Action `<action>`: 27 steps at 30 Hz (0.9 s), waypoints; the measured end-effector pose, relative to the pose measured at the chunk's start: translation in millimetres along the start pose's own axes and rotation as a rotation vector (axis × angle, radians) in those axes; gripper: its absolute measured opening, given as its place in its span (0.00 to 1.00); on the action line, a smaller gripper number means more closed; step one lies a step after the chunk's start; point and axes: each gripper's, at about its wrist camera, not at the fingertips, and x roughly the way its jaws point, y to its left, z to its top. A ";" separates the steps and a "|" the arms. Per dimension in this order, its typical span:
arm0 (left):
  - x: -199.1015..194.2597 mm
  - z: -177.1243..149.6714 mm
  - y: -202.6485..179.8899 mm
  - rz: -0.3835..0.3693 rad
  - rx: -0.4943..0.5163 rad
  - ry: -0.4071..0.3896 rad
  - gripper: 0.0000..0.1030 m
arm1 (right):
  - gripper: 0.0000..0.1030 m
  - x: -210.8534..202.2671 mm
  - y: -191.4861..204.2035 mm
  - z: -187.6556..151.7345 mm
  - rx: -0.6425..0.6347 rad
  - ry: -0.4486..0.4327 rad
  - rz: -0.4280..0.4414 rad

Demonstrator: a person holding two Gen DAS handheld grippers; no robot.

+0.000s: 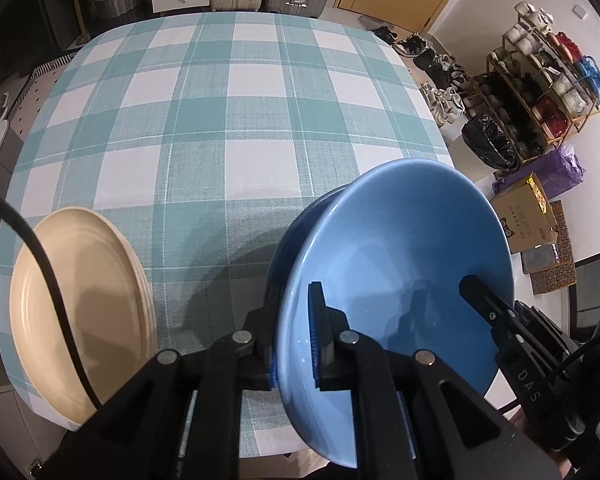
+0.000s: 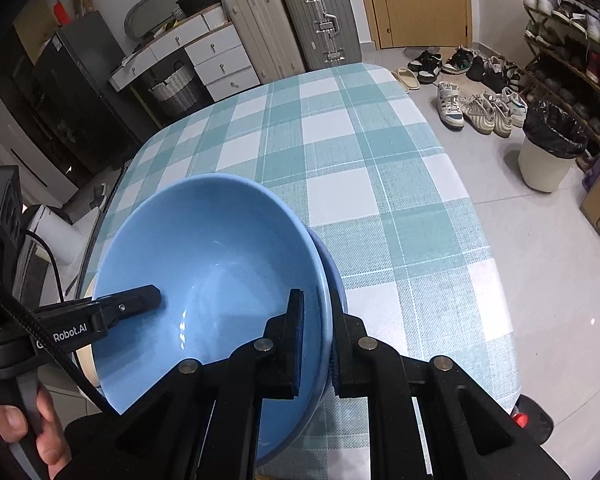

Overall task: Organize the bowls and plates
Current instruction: 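Lift the light blue bowl with both grippers and carry it over the stacked bowls, then lower the light blue bowl into the stacked bowls and open both grippers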

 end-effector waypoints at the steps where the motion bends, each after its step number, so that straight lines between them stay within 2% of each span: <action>1: -0.3 -0.5 -1.1 0.002 0.002 -0.002 0.08 | 0.11 -0.1 -0.9 -0.4 0.003 -0.005 0.002; 4: -1.1 -2.5 0.1 -0.003 -0.008 -0.020 0.08 | 0.12 -1.2 0.4 -1.8 -0.003 -0.029 -0.007; 7: -1.6 -6.1 -0.6 0.004 0.000 -0.048 0.08 | 0.17 -4.0 5.8 -4.5 -0.031 -0.069 -0.022; 11: -2.3 -10.6 -4.1 0.025 0.019 -0.087 0.08 | 0.17 -6.5 12.3 -10.9 -0.090 -0.130 -0.061; 15: 0.1 -15.1 -9.4 0.045 0.047 -0.110 0.08 | 0.17 -5.4 7.8 -15.3 -0.083 -0.165 -0.068; 23: 1.0 -18.4 -5.9 0.029 0.032 -0.147 0.08 | 0.18 -3.5 13.9 -21.8 -0.149 -0.197 -0.117; 27: 1.6 -19.9 -9.5 0.044 0.042 -0.156 0.08 | 0.18 1.6 20.9 -26.0 -0.204 -0.196 -0.186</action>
